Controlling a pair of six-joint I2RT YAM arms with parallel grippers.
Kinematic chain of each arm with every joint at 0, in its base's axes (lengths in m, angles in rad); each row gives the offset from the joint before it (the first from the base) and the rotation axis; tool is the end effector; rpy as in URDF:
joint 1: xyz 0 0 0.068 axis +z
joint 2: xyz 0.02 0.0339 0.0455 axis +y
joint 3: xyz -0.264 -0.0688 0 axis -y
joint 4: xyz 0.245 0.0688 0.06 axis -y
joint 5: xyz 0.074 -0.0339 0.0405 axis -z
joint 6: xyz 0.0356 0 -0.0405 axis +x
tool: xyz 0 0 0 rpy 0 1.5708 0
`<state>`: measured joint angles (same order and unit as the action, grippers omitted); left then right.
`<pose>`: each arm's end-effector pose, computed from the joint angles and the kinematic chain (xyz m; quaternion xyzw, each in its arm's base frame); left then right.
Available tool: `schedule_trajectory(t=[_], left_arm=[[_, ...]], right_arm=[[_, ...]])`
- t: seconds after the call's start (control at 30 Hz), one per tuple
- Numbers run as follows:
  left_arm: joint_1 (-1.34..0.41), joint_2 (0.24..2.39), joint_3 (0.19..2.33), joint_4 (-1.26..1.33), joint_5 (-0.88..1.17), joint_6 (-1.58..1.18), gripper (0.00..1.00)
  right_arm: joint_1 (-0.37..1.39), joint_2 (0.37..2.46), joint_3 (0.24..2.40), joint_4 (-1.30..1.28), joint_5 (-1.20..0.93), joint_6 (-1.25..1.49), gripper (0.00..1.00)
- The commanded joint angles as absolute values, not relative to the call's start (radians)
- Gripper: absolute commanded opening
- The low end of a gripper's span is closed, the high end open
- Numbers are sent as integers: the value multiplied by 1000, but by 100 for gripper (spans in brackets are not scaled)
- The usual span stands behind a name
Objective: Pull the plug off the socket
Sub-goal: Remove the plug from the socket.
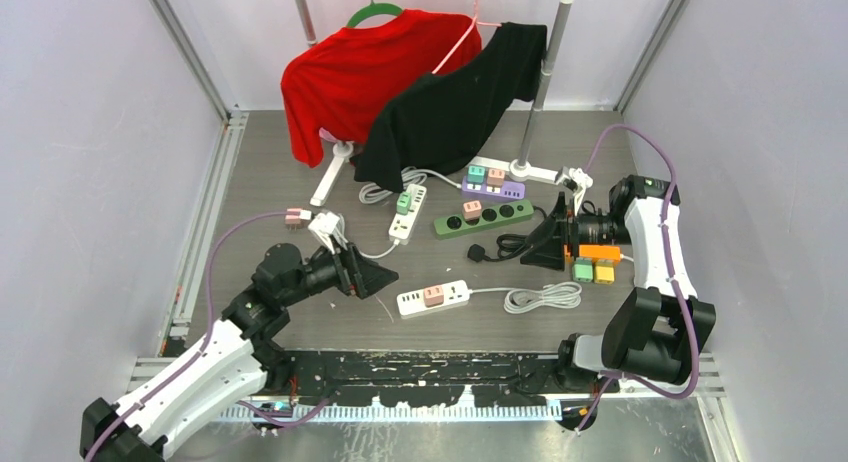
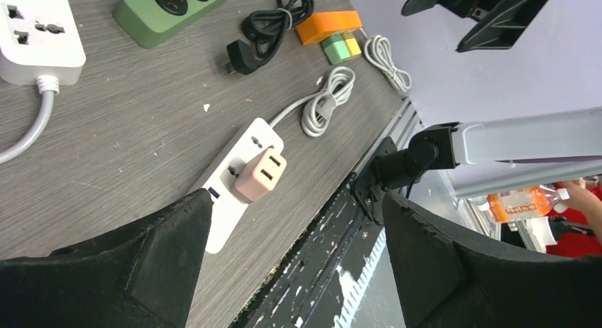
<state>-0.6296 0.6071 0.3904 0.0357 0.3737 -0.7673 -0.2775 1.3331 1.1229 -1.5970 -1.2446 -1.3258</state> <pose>0.1223 -0.1052 0.2507 0.0667 0.7611 -0.5138 0.3901 0.1919 -0.0196 0.2946 -0.3443 0.7330 0.4714 0.3493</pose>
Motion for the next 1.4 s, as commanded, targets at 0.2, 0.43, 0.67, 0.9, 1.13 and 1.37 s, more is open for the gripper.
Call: schedule_trajectory(t=[0.2, 0.43, 0.67, 0.9, 1.13, 1.37], left_arm=[[-819, 812, 385, 274, 267, -373, 84], [-948, 956, 437, 270, 205, 47, 92], [-949, 973, 351, 398, 248, 107, 94], [-949, 1019, 204, 625, 244, 110, 94], [-949, 1100, 153, 778, 253, 99, 92], [-949, 1162, 149, 825, 250, 92, 89]], right_arm=[[-281, 1289, 1107, -1648, -1298, -1464, 76], [-281, 1248, 1075, -1694, -1319, -1593, 77], [-276, 1165, 992, -1729, -1384, -1883, 100], [-68, 1154, 1010, -1680, -1297, -1974, 100], [161, 1323, 1038, -1542, -1219, -1923, 93], [370, 1414, 1028, -1189, -1127, -1522, 74]])
